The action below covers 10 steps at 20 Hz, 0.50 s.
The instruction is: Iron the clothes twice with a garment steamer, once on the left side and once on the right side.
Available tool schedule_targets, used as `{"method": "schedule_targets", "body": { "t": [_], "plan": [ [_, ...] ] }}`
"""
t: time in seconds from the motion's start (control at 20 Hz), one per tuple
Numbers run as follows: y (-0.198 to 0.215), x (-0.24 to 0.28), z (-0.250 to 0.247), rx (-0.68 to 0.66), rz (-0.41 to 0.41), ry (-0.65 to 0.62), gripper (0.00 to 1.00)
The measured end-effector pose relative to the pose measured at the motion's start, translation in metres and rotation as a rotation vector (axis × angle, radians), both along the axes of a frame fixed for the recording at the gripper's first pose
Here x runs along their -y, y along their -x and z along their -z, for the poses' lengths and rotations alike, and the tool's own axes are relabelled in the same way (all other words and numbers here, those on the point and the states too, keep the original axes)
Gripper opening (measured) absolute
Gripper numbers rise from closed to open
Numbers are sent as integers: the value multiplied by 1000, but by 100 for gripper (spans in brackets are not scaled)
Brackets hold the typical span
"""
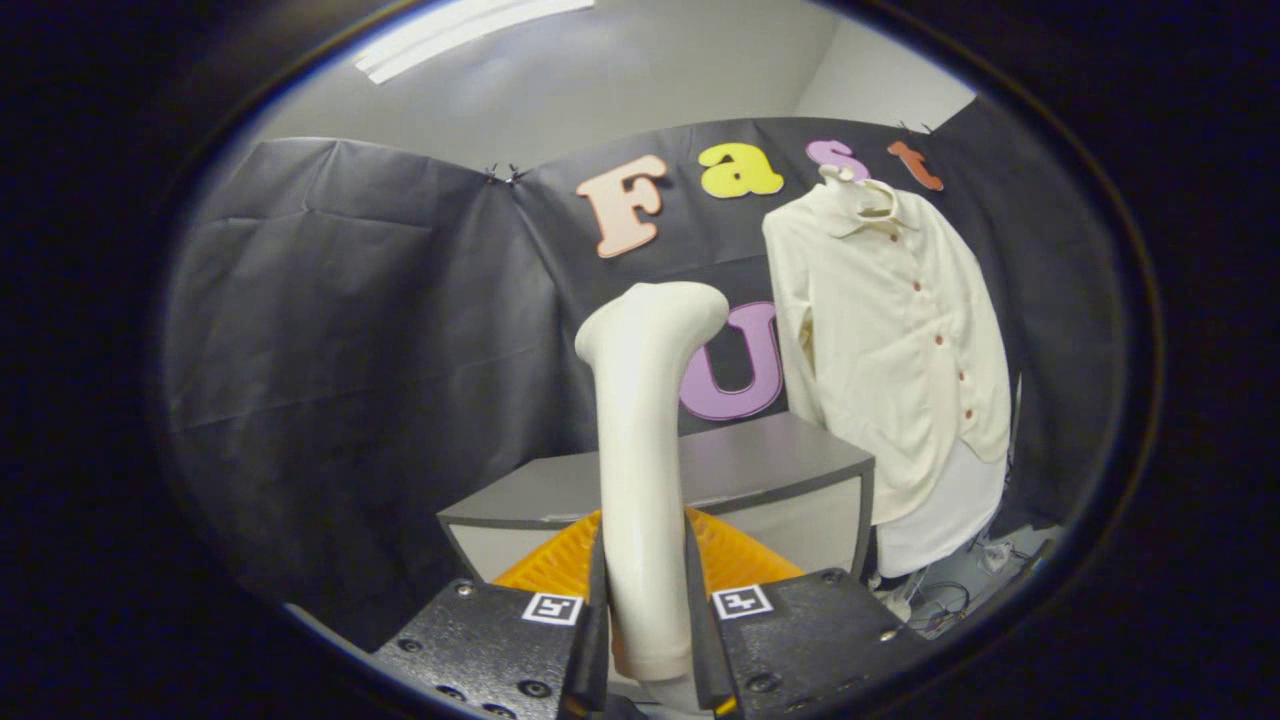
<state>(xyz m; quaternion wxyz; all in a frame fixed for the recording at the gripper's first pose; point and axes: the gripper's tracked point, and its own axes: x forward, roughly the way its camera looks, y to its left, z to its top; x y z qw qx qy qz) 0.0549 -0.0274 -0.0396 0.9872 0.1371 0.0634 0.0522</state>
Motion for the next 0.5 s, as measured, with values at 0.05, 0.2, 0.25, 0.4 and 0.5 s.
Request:
{"method": "schedule_targets", "body": {
  "t": [0.05, 0.2, 0.25, 0.4, 0.5],
  "plan": [
    [2, -10, -7, 23, 1, 17, 33],
    [18, -41, -16, 46, 2, 1, 33],
    [21, -51, -16, 36, -9, -25, 33],
    [28, -63, -16, 5, -14, -46, 33],
    [28, -67, -20, 25, -13, -48, 33]
  ]
}}
